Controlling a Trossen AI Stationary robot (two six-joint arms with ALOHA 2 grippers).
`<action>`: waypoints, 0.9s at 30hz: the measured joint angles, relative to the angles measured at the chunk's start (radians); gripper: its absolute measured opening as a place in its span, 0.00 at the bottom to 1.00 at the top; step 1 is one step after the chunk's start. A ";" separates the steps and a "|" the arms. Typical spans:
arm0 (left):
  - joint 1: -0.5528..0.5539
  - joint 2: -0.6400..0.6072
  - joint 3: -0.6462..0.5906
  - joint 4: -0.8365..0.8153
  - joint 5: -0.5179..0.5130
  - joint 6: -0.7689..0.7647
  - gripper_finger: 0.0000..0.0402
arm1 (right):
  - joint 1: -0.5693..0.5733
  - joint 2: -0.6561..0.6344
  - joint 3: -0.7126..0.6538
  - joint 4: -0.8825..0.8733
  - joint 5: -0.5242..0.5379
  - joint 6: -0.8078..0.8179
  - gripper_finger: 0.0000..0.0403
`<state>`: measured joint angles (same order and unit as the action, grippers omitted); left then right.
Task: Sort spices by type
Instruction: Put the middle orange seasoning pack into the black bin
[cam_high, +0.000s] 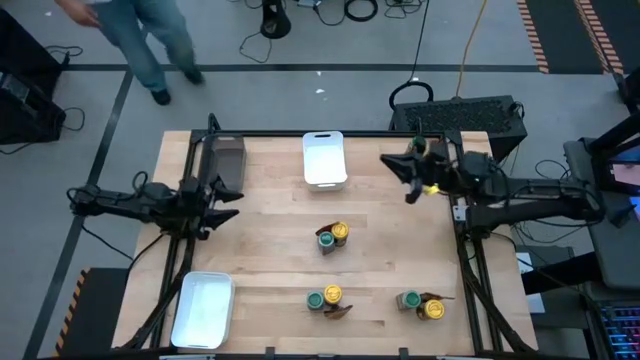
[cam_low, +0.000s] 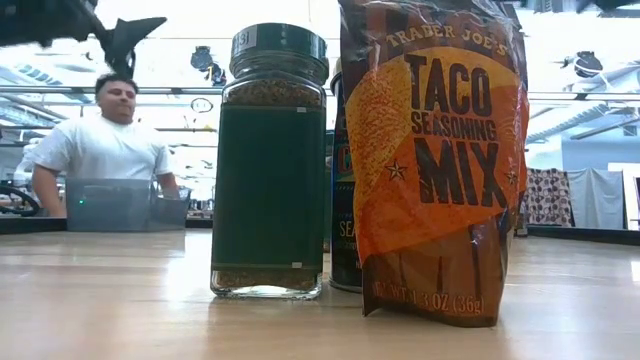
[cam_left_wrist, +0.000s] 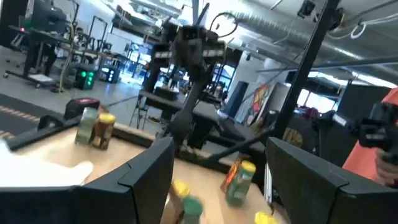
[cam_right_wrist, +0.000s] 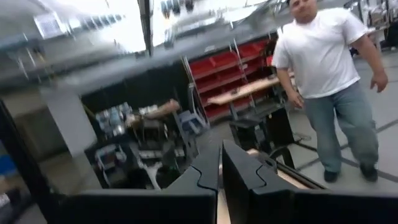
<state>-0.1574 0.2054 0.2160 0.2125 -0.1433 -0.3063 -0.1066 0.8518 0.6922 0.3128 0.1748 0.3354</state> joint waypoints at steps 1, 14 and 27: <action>0.000 0.037 0.034 -0.004 0.000 0.002 0.64 | 0.005 0.030 0.031 -0.027 0.000 -0.012 0.00; 0.000 0.481 0.493 -0.171 0.006 0.110 0.64 | 0.096 0.236 0.328 -0.220 -0.129 -0.156 0.00; 0.013 0.854 0.785 -0.199 0.035 0.263 0.64 | 0.255 0.272 0.400 -0.433 -0.129 -0.141 0.03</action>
<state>-0.1445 1.0592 1.0010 0.0130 -0.1078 -0.0437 0.1483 1.1236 1.0920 -0.1203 0.0456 0.1942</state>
